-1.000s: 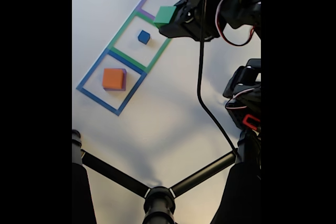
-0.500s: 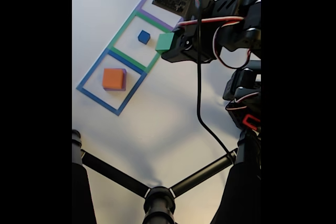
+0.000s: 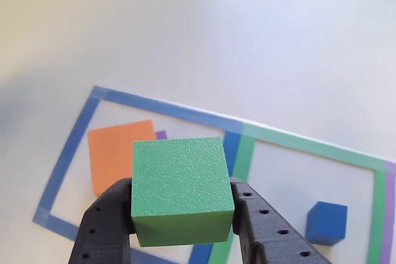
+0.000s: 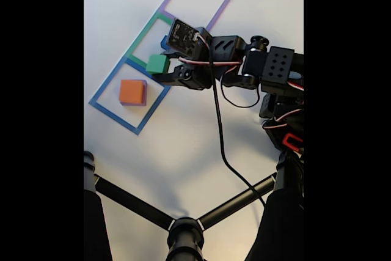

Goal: Tower of hanoi

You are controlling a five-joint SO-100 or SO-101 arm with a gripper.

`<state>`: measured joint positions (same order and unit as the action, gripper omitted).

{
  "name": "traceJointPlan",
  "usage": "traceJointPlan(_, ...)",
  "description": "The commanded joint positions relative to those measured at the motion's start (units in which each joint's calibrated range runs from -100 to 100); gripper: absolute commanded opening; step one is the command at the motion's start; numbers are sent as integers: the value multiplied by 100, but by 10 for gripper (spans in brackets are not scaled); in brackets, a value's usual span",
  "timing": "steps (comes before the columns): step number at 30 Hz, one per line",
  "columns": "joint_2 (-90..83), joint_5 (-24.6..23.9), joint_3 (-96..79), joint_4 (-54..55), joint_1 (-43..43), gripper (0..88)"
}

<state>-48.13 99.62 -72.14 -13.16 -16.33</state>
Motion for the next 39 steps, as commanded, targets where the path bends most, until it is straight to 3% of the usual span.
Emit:
traceJointPlan(1,510,38,-114,1328,-209,52)
traceJointPlan(15,2137,38,-160,3311,-430,52)
traceJointPlan(39,3835,38,640,4331,-598,52)
